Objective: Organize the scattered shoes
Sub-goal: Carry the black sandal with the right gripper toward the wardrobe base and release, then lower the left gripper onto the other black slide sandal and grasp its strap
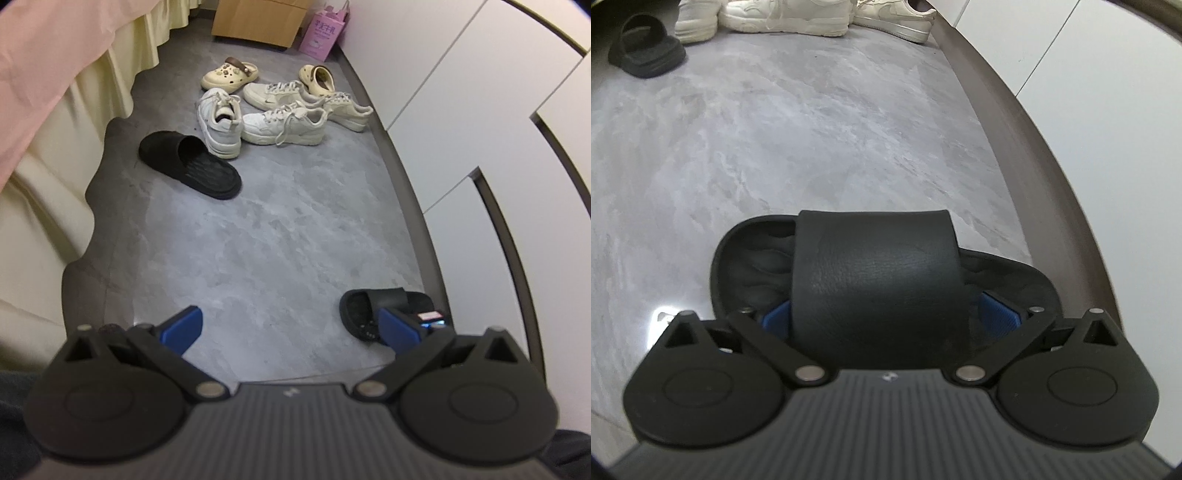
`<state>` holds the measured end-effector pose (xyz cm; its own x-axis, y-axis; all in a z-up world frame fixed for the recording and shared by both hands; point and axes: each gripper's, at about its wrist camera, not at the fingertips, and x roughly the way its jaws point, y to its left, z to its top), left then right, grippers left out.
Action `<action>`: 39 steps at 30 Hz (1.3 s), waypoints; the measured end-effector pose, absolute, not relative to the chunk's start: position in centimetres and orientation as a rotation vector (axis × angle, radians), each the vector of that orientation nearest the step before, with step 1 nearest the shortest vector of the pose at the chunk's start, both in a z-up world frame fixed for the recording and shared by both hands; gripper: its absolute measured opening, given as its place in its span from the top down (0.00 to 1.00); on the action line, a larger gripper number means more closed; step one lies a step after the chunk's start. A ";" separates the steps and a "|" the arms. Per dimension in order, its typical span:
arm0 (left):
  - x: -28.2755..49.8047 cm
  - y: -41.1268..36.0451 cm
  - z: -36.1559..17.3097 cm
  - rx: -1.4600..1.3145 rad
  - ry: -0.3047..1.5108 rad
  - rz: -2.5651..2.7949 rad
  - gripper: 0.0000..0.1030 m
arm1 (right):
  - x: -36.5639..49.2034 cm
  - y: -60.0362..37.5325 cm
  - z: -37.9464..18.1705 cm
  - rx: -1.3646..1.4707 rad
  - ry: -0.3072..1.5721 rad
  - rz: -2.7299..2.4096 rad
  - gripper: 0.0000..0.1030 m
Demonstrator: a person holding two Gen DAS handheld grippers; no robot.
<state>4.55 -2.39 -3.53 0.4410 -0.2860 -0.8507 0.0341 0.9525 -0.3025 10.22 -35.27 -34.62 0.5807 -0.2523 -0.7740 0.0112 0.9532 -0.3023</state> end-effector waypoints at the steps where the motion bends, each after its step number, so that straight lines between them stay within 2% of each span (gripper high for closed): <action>1: 4.5 -2.4 -3.4 -0.257 1.096 -0.203 0.00 | 10.0 -35.1 -34.1 -0.273 0.930 -0.163 0.00; 8: 4.0 -2.7 -3.3 -0.224 1.088 -0.206 0.00 | 10.0 -32.9 -29.1 -0.196 0.833 -0.157 0.00; 17: 5.1 -3.3 -4.4 -0.107 1.067 -0.114 0.00 | 10.8 -26.6 -18.2 0.002 0.704 0.032 0.00; 25: 5.6 -2.7 -4.1 -0.123 1.069 -0.096 0.00 | 9.4 -24.0 -5.2 -0.011 0.810 0.086 0.00; 30: 6.9 -2.2 -3.3 -0.113 1.083 -0.095 0.00 | 7.8 -25.1 2.1 0.160 0.869 0.044 0.00; 34: 10.3 -1.9 -2.5 -0.098 1.141 -0.060 0.00 | 7.3 -24.8 4.0 0.199 0.830 0.051 0.00; 39: 18.1 -2.5 -2.4 -0.053 1.221 -0.008 0.00 | 8.2 -25.4 3.8 0.323 0.802 0.078 0.00</action>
